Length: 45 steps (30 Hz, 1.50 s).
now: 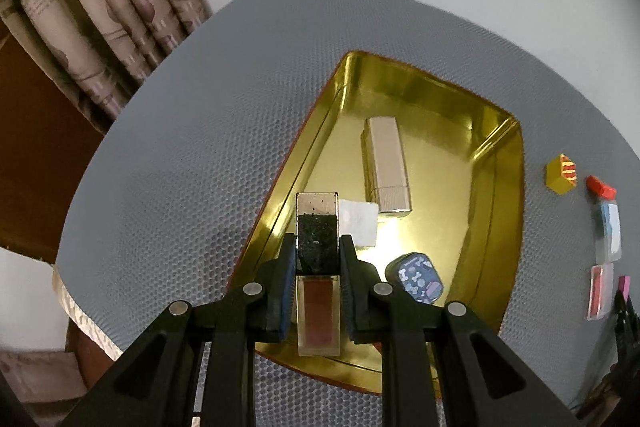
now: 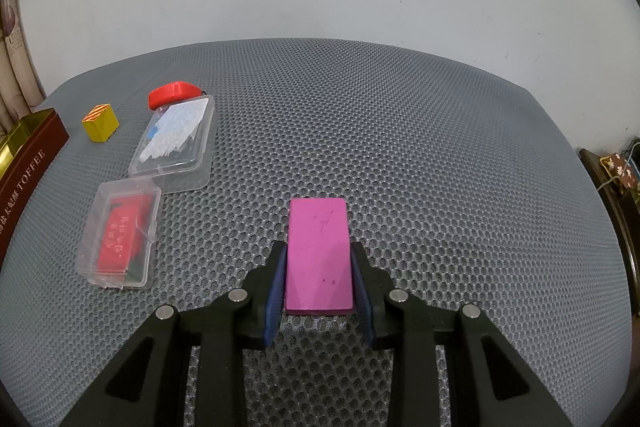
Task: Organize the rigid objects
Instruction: 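Carry the brown lipstick tube with the left gripper over the gold tin, then lower the lipstick tube into the gold tin and open the left gripper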
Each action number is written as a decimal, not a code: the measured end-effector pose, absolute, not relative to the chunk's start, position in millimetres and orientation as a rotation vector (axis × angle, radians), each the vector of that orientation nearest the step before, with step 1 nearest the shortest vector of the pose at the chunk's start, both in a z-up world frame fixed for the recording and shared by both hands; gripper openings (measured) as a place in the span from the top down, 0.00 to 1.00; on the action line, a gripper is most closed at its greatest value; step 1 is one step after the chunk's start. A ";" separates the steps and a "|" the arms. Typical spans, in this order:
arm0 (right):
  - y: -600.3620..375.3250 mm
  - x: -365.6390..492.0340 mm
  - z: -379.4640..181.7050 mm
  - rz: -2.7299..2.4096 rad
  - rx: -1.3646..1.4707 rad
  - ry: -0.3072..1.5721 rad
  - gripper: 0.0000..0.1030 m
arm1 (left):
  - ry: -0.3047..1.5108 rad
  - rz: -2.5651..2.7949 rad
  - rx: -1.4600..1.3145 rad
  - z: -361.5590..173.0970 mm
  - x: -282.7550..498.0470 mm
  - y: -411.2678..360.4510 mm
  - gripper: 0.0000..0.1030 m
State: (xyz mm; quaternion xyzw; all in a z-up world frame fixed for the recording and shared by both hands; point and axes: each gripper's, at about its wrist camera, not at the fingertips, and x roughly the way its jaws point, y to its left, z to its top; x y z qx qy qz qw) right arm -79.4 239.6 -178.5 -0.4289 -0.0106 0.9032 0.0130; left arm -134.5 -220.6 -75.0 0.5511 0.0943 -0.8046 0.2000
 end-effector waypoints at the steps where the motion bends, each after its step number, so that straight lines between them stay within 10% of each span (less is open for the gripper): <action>1: 240.0 -80.0 -178.9 2.814 -1.337 -0.033 0.69 | 0.268 -2.250 1.542 -75.9 -135.2 -221.0 0.83; 45: 259.8 -90.9 -187.3 2.804 -1.330 -0.066 0.69 | 0.289 -2.203 1.631 -120.4 -146.1 -235.9 0.82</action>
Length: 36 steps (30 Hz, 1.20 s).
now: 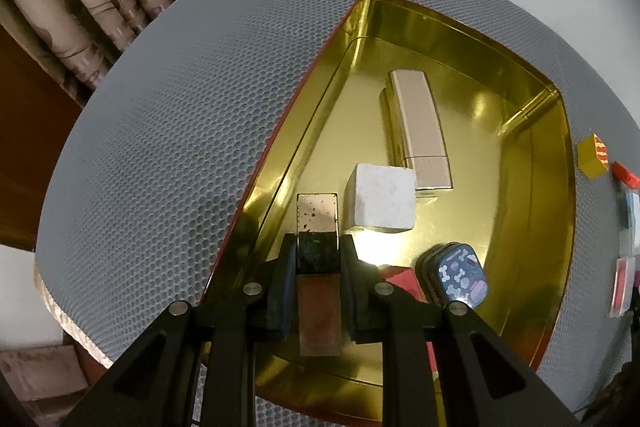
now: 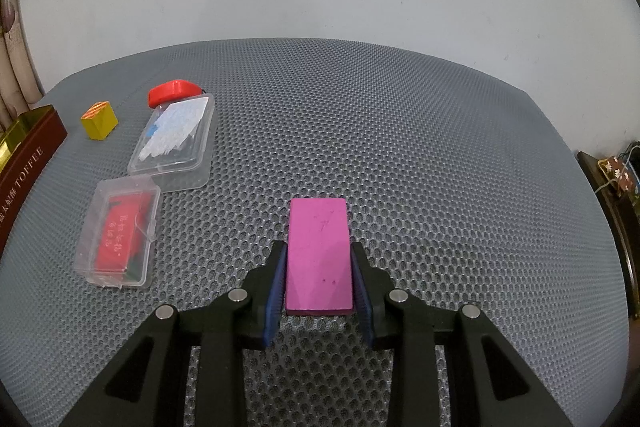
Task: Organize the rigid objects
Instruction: 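Lower the lipstick tube into the gold tin and open the left gripper, then carry the pink block over the gold tin and release it with the right gripper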
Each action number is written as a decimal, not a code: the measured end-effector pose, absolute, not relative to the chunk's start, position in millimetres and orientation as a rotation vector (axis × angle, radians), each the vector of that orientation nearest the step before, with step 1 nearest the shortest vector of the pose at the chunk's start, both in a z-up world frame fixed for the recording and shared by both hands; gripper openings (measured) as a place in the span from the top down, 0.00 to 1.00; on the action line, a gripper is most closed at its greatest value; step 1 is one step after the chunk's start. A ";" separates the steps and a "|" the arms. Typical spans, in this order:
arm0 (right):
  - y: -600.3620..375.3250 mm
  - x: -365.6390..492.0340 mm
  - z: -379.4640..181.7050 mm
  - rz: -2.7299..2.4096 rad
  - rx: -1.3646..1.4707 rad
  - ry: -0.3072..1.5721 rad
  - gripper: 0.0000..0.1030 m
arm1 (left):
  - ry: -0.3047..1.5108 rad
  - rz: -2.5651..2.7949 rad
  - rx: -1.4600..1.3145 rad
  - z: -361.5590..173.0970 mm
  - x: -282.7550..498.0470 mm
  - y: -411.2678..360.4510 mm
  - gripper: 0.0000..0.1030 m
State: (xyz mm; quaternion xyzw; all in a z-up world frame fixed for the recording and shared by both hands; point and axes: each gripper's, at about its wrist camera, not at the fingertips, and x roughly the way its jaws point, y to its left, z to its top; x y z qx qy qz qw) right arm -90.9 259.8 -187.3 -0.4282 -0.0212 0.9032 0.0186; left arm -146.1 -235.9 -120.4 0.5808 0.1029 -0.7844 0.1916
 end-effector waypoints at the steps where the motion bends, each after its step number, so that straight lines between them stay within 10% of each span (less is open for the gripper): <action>1: 259.4 -91.4 -187.7 2.804 -1.329 -0.068 0.69 | 0.283 -2.206 1.628 -119.7 -146.7 -235.6 0.82; 36: 218.9 -87.7 -160.5 2.779 -1.270 -0.003 0.71 | 0.239 -2.290 1.216 -59.5 -64.0 -232.3 0.36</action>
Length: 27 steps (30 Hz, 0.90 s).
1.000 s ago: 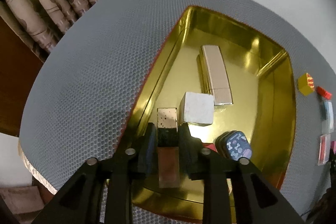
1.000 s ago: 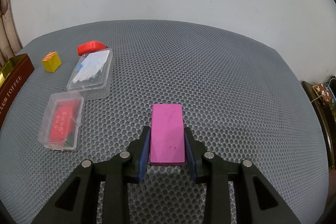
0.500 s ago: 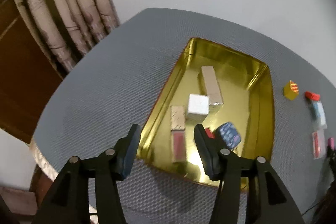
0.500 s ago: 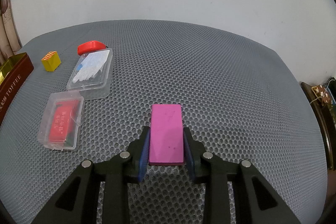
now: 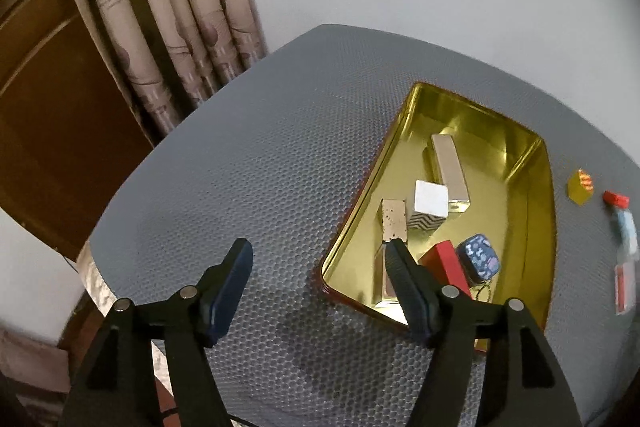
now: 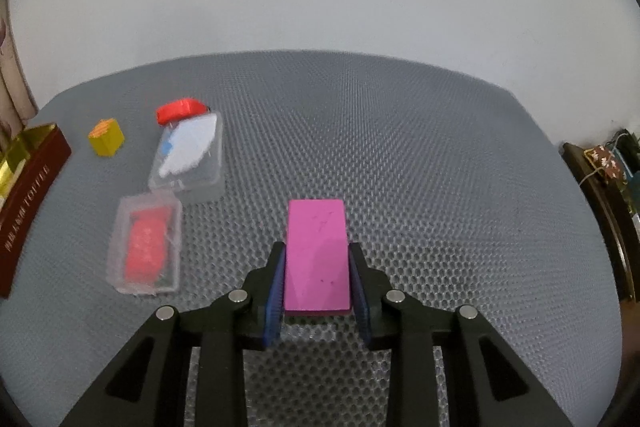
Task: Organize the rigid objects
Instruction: 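Carry the pink block over the gold tin and release it with the right gripper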
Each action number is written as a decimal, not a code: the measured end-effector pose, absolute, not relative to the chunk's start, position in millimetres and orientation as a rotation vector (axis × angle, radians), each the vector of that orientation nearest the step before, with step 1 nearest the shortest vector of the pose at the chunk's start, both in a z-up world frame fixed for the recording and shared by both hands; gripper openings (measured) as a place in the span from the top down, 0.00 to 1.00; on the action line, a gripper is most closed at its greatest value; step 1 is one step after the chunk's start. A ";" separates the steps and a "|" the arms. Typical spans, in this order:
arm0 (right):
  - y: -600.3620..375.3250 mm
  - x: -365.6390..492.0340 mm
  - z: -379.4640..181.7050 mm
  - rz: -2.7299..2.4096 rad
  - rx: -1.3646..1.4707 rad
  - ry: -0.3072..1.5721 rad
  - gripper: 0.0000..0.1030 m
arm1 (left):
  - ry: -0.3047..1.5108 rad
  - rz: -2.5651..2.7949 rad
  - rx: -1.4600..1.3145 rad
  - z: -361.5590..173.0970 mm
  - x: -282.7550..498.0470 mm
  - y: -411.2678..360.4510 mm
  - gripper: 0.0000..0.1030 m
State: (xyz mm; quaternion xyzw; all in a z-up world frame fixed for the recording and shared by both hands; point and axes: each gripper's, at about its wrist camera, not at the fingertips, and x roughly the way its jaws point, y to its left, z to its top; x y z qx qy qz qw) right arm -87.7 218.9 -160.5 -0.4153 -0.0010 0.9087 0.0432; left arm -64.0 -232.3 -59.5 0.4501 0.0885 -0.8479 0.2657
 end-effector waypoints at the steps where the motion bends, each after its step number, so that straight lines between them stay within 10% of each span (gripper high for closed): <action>1: 219.0 -86.2 -158.9 2.787 -1.264 -0.002 0.71 | 0.246 -2.288 1.218 -60.0 -64.5 -232.9 0.36; 27: -44.6 -84.5 -72.3 3.316 -1.423 -0.334 0.71 | 0.436 -2.133 1.178 -64.3 -53.8 -275.6 0.32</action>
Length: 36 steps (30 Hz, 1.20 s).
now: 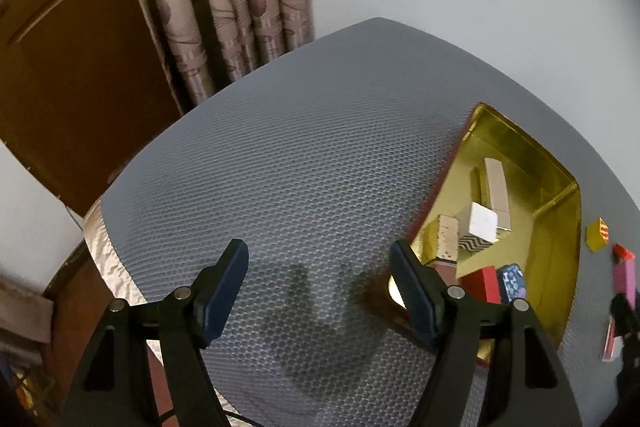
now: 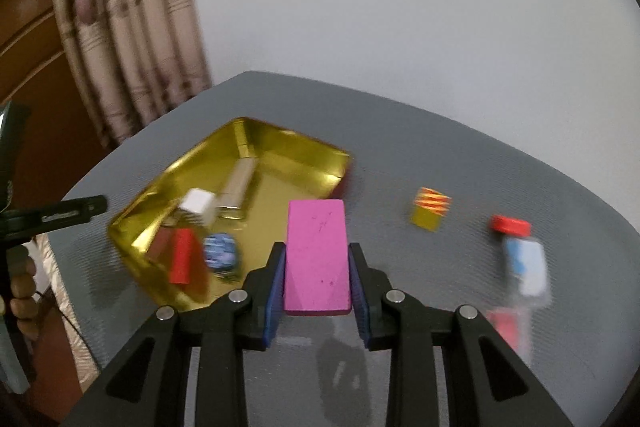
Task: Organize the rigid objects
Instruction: 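Carry the pink block over the gold tin and release it with the right gripper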
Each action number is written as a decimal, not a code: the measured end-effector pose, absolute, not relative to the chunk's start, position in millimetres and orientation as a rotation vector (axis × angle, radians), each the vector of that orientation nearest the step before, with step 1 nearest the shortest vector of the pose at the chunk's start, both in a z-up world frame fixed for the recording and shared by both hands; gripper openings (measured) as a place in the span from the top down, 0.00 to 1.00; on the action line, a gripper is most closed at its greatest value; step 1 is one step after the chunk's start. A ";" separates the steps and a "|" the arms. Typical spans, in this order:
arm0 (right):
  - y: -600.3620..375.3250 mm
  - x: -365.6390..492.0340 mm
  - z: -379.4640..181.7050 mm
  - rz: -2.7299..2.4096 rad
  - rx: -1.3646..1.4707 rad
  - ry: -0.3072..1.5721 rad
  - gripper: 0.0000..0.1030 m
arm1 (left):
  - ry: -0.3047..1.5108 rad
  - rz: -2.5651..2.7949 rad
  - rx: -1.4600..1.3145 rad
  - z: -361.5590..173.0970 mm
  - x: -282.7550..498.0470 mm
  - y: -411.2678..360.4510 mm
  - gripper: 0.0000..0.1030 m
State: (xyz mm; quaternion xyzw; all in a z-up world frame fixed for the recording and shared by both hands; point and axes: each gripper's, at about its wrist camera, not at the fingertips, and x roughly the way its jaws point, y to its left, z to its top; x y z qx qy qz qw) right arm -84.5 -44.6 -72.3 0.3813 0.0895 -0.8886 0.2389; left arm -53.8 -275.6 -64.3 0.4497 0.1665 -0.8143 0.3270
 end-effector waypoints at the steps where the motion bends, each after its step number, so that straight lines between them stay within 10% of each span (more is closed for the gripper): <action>1: -51.1 -84.9 -72.0 -2.422 1.043 0.252 0.71 | 0.444 -2.125 1.175 -64.7 -52.5 -277.1 0.32; 36: -118.5 -94.8 -124.5 -2.268 1.190 0.341 0.70 | 0.561 -2.036 1.154 -73.5 -41.6 -299.4 0.31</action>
